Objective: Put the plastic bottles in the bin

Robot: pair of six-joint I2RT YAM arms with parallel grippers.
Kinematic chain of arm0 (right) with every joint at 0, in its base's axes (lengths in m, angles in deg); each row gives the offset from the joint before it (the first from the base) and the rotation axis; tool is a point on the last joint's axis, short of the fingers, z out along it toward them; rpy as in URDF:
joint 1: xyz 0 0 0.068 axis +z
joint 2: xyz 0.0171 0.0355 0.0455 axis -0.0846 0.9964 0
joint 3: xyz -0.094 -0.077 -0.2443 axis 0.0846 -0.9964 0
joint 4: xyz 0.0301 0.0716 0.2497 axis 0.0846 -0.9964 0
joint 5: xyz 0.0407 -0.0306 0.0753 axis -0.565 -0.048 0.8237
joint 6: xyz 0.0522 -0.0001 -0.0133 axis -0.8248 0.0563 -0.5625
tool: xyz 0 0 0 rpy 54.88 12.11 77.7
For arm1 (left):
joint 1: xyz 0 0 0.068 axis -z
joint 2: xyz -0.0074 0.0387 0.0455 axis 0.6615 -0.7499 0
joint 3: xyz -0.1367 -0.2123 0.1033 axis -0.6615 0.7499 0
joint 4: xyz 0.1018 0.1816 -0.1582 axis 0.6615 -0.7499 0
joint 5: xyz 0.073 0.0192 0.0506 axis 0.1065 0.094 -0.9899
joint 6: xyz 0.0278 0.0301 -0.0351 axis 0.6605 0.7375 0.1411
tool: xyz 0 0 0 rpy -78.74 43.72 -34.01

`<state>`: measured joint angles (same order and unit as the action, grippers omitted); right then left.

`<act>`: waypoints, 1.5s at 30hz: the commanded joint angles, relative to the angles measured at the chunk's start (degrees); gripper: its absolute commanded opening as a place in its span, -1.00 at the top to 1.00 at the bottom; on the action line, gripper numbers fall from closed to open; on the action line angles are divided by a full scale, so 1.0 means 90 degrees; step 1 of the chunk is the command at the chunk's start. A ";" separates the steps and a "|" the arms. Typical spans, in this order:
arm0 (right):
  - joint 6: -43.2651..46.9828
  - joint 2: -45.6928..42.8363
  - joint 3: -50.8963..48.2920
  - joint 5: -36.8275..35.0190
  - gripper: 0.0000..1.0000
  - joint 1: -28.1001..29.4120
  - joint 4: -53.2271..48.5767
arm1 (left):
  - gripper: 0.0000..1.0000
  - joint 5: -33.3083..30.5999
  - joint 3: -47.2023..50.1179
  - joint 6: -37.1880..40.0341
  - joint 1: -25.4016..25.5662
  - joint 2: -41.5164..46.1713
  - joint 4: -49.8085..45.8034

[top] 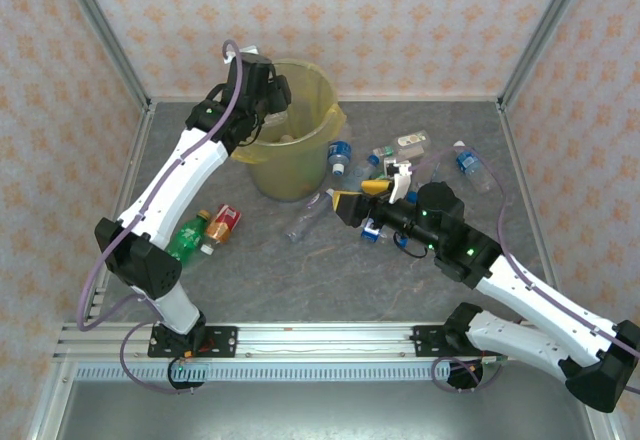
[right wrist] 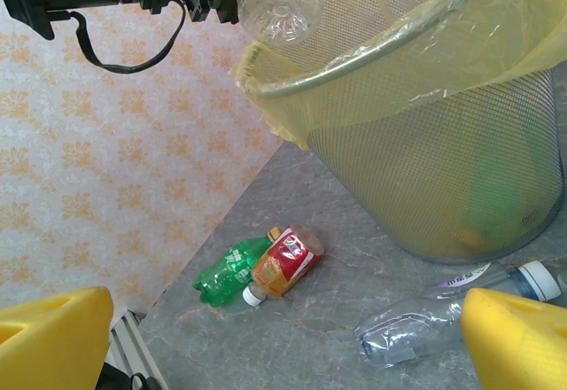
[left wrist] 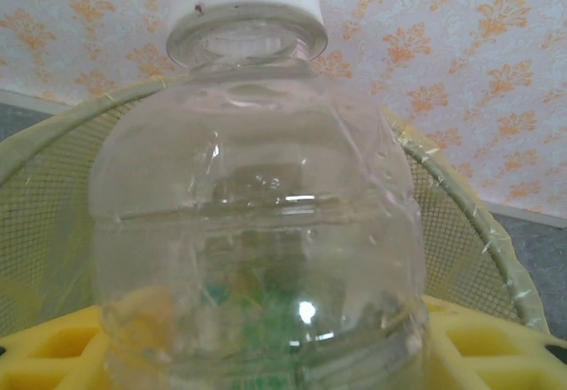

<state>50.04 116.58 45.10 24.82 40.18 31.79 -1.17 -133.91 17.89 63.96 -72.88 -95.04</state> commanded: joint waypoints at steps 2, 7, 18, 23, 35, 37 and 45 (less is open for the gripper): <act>-0.0108 -0.0070 0.0001 -0.0069 -0.99 -0.0024 0.0088 | -0.25 0.0091 0.0051 0.0091 -0.0087 0.0150 -0.0155; -0.0131 -0.0070 -0.0006 -0.0108 -0.99 -0.0024 0.0119 | -0.62 0.0002 0.0100 0.0108 -0.0086 0.0256 -0.0250; -0.0141 0.0060 -0.0119 -0.0043 -0.99 -0.0024 0.0319 | -0.95 -0.0182 0.1179 0.0008 -0.0084 0.1291 0.0076; -0.0174 0.0188 -0.0157 0.0028 -0.99 -0.0024 0.0440 | -0.98 -0.0307 0.2015 -0.0077 -0.0091 0.2022 0.0250; -0.0282 0.0617 -0.0120 0.0310 -0.99 -0.0014 0.0712 | -0.98 -0.0804 0.4528 -0.0538 -0.0090 0.4177 0.0393; -0.0291 0.0671 -0.0124 0.0413 -0.99 -0.0006 0.0770 | -0.98 -0.1027 0.5019 -0.0640 -0.0089 0.4566 0.0417; -0.0266 0.0788 -0.0064 0.0471 -1.00 0.0072 0.0794 | -0.98 -0.1160 0.7020 -0.1301 -0.0136 0.5570 0.0824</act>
<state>47.85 123.60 43.96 28.16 40.36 36.58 -9.91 -74.57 9.78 63.37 -24.01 -90.08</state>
